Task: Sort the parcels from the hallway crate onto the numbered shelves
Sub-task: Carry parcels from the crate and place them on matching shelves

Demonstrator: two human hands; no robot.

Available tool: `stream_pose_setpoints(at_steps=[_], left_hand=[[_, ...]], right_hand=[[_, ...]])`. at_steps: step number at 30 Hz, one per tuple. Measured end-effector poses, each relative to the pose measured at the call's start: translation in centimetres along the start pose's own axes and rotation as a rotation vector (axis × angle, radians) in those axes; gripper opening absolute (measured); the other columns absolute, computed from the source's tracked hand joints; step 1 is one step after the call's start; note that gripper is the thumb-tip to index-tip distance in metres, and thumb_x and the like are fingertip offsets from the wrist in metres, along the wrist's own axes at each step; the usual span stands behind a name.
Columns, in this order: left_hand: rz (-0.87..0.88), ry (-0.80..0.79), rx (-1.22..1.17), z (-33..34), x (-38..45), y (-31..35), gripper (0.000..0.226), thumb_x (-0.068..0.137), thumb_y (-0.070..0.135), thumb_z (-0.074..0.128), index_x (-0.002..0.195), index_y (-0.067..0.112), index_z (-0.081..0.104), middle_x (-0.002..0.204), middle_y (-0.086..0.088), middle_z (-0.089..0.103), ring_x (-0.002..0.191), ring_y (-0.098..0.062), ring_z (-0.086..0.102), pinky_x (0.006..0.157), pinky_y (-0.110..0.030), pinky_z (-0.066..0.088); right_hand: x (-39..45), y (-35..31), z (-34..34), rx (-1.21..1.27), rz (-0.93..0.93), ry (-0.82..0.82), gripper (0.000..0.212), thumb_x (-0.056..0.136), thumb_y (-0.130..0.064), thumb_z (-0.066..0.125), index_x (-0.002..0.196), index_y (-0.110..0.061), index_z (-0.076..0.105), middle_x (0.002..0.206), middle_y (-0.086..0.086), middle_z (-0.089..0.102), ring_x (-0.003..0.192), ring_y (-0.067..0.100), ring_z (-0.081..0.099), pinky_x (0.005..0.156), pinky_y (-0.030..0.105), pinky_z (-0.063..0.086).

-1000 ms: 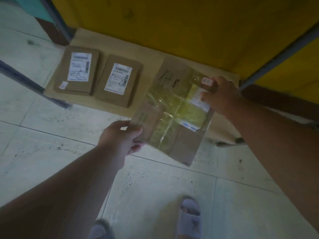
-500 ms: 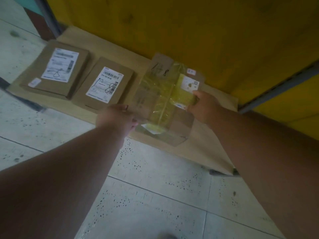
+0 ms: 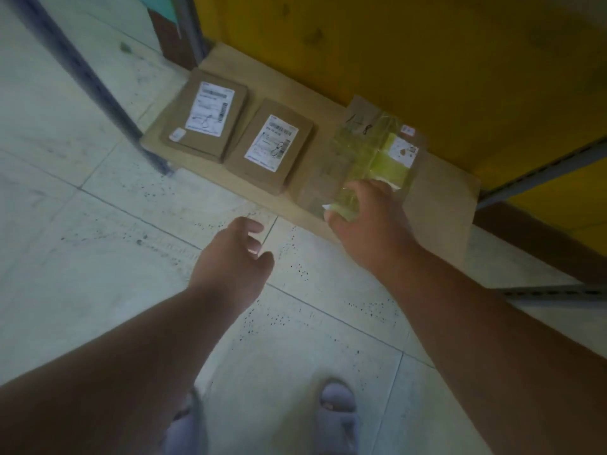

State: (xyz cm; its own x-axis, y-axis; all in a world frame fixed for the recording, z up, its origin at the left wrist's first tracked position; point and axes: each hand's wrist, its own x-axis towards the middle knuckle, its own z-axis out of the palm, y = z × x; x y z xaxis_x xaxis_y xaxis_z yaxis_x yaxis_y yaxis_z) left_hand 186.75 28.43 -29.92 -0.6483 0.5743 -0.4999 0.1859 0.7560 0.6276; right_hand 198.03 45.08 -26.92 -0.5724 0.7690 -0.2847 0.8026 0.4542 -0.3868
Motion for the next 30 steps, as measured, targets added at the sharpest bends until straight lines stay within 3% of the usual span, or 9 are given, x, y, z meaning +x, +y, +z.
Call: stream_pose_setpoints(at_steps=[6, 9, 13, 16, 22, 27, 30], left_hand=[[0.024, 0.11, -0.024, -11.2, -13.4, -3.3, 0.033, 0.086, 0.025, 0.069, 0.117, 0.033, 0.059, 0.103, 0.014, 0.059, 0.085, 0.004, 0.059, 0.074, -0.023, 0.047], [-0.01, 0.125, -0.069, -17.8, -21.5, -4.7, 0.038, 0.087, 0.023, 0.07, 0.121, 0.032, 0.058, 0.108, 0.013, 0.057, 0.09, -0.001, 0.059, 0.08, -0.025, 0.05], [0.035, 0.118, -0.008, -29.3, -29.3, -6.5, 0.044, 0.089, 0.027, 0.069, 0.131, 0.028, 0.054, 0.113, 0.015, 0.053, 0.098, -0.005, 0.057, 0.082, -0.021, 0.046], [0.051, 0.257, 0.022, -38.3, -32.5, -7.2, 0.043, 0.086, 0.025, 0.073, 0.126, 0.027, 0.057, 0.109, 0.014, 0.055, 0.092, -0.006, 0.057, 0.08, -0.025, 0.05], [0.047, 0.446, 0.003, -50.9, -35.8, -6.1, 0.043, 0.082, 0.021, 0.078, 0.121, 0.025, 0.061, 0.107, 0.008, 0.061, 0.089, -0.01, 0.062, 0.081, -0.035, 0.055], [0.058, 0.541, 0.01, -58.3, -32.5, -5.0, 0.044, 0.083, 0.025, 0.077, 0.123, 0.026, 0.06, 0.107, 0.011, 0.061, 0.09, -0.005, 0.06, 0.081, -0.029, 0.053], [0.048, 0.603, 0.011, -63.4, -28.3, -5.1, 0.043, 0.084, 0.027, 0.076, 0.124, 0.028, 0.06, 0.108, 0.012, 0.061, 0.09, -0.005, 0.059, 0.081, -0.025, 0.05]], right_hand=[[-10.3, -12.5, -3.7, 0.067, -0.143, -0.126, 0.056, 0.089, -0.045, 0.065, 0.139, -0.027, 0.047, 0.142, 0.001, 0.047, 0.124, 0.018, 0.05, 0.096, 0.03, 0.043], [-16.2, -19.3, -7.0, 0.114, -0.182, -0.196, 0.055, 0.089, -0.045, 0.066, 0.138, -0.029, 0.047, 0.138, -0.003, 0.048, 0.118, 0.013, 0.053, 0.092, 0.025, 0.04], [-22.9, -30.5, -12.9, 0.191, -0.257, -0.246, 0.055, 0.088, -0.044, 0.068, 0.137, -0.031, 0.046, 0.136, -0.008, 0.048, 0.116, 0.009, 0.051, 0.097, 0.031, 0.046], [-25.8, -38.5, -16.2, 0.221, -0.374, -0.248, 0.056, 0.089, -0.042, 0.069, 0.138, -0.026, 0.047, 0.136, -0.004, 0.051, 0.119, 0.009, 0.05, 0.099, 0.032, 0.047], [-27.0, -50.7, -21.1, 0.272, -0.514, -0.237, 0.056, 0.087, -0.042, 0.07, 0.138, -0.03, 0.048, 0.126, -0.012, 0.052, 0.111, -0.002, 0.051, 0.086, 0.014, 0.039], [-23.4, -59.4, -22.6, 0.283, -0.621, -0.286, 0.054, 0.087, -0.041, 0.07, 0.136, -0.034, 0.048, 0.126, -0.011, 0.057, 0.106, -0.005, 0.053, 0.088, 0.014, 0.042], [-19.8, -65.3, -22.5, 0.294, -0.687, -0.293, 0.053, 0.088, -0.038, 0.07, 0.136, -0.03, 0.049, 0.126, -0.009, 0.057, 0.107, 0.001, 0.054, 0.093, 0.025, 0.049]])
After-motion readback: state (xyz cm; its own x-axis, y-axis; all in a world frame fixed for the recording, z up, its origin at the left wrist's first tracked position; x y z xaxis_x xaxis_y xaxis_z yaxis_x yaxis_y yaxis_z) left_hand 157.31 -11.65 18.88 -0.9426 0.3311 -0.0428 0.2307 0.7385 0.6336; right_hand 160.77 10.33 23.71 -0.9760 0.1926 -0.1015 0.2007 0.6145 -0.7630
